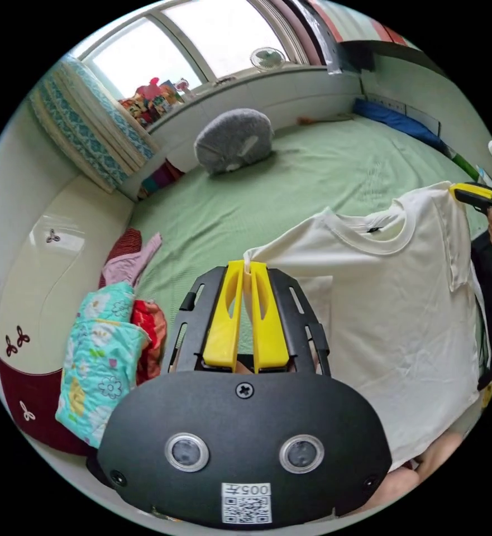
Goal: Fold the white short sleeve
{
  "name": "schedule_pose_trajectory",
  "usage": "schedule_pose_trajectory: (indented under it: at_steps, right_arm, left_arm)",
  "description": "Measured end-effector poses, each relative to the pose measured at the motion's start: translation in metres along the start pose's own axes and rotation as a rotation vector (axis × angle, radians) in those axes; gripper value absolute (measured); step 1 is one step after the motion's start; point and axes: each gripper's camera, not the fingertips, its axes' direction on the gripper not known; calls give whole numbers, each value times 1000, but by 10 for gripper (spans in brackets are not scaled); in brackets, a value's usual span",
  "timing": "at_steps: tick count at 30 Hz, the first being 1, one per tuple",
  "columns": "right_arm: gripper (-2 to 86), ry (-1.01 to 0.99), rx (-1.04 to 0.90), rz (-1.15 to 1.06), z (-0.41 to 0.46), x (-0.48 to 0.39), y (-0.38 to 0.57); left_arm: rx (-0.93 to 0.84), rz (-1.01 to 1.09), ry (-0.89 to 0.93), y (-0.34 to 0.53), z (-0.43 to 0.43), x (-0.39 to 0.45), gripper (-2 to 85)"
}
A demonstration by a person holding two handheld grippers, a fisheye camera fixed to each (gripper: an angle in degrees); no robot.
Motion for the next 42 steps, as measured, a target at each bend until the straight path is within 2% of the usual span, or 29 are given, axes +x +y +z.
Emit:
schedule_pose_trajectory:
  at_steps: [5,11,14,18,22,28,34,36,39,42]
  right_arm:
    - [-11,-48,35,-25,-45,4,42]
    - [-10,-98,54,-140,-103,9,176]
    - [-6,-117,-9,-167,-108,2,252]
    - [46,-179,-293,-172,-81,-12,331]
    - [67,-236,-269,-149,-112,-1,383]
    - [74,-284,-252,-91,-148,12,423]
    - [80,-373,-205,-76,-171,-11,452]
    - [78,-364,-137,-124,-184,-20,455]
    - [80,-301,-24,-265,-204,-44,457]
    - [84,-271,27,-417,-212,-73,457]
  left_arm:
    - [27,-34,80,46,-36,-7,36]
    - [-21,-60,153,163,-76,1,36]
    - [-110,-134,240,230,-77,12,43]
    - [-327,-257,365,313,-58,24,72]
    - [-312,-270,426,364,-84,26,92]
    - [-184,-228,503,394,-125,35,132]
    - [-151,-263,603,407,-137,49,140]
    - [-147,-225,551,406,-141,56,142]
    - [-100,-74,366,402,-155,76,140]
    - [-76,37,391,399,-158,96,147]
